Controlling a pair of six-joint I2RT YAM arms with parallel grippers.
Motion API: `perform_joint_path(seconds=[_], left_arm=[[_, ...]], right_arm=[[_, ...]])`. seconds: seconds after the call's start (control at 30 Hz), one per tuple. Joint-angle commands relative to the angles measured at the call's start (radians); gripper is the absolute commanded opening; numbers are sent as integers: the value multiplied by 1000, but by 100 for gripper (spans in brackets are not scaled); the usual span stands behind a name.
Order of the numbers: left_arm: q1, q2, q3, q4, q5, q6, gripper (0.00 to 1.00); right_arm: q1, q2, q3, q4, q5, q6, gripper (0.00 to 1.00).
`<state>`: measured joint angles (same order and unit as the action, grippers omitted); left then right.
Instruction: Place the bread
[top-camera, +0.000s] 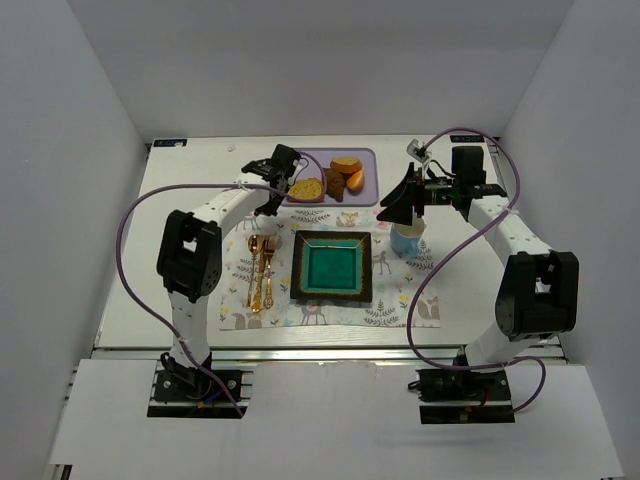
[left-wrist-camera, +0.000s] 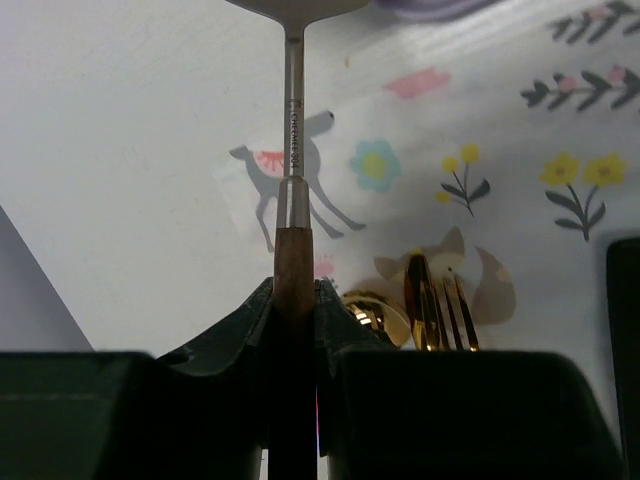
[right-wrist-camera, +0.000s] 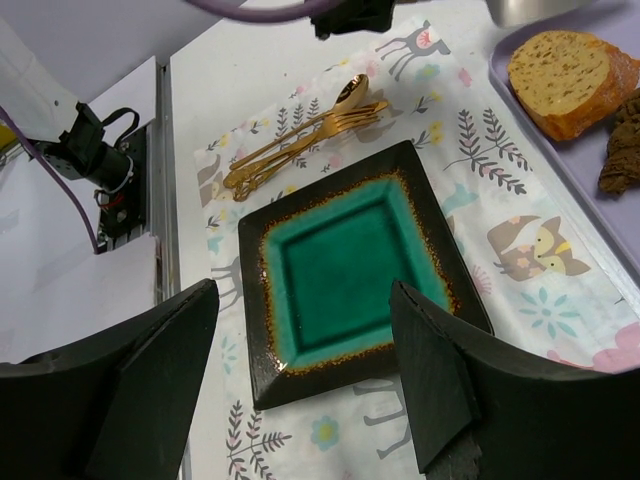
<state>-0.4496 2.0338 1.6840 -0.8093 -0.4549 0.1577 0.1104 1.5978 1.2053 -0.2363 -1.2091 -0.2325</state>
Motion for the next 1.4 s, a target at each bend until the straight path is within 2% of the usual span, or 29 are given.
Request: perform_joint_path(seconds=[0.0,0.17,0.37,0.47,0.63,0.67,0.83,0.97,1.37], left_arm=[[-34,-104,-33,-7,-17,-4,0],[-40,-201,-27,-16,-33,-79,0],[-38,-265,85,-95,158,-130,0],[-38,-296,76,-132,238,-147,0],[-38,-317,49,-192,554,-257,0],[-38,-319,30,-203,656,-276,0],[-23,-371,-78,-119,856,-411,0],[20,-379,-89,-96,994,-480,0],[37,-305,-161,-34,1151,-569,0]], right_arm=[[-8,-42,-3,22,-36,4,75],[-8,-41,-3,18,-40,2,75],[-8,-39,3,17,-43,7,75],[-8,-38,5,18,-43,10,75],[-8,-41,4,12,-43,10,75],[-6,-41,4,12,-44,12,75],[-6,-38,7,12,-49,18,77],[-8,-38,8,-1,-49,6,77],[-6,-45,-9,-9,-52,-2,78]])
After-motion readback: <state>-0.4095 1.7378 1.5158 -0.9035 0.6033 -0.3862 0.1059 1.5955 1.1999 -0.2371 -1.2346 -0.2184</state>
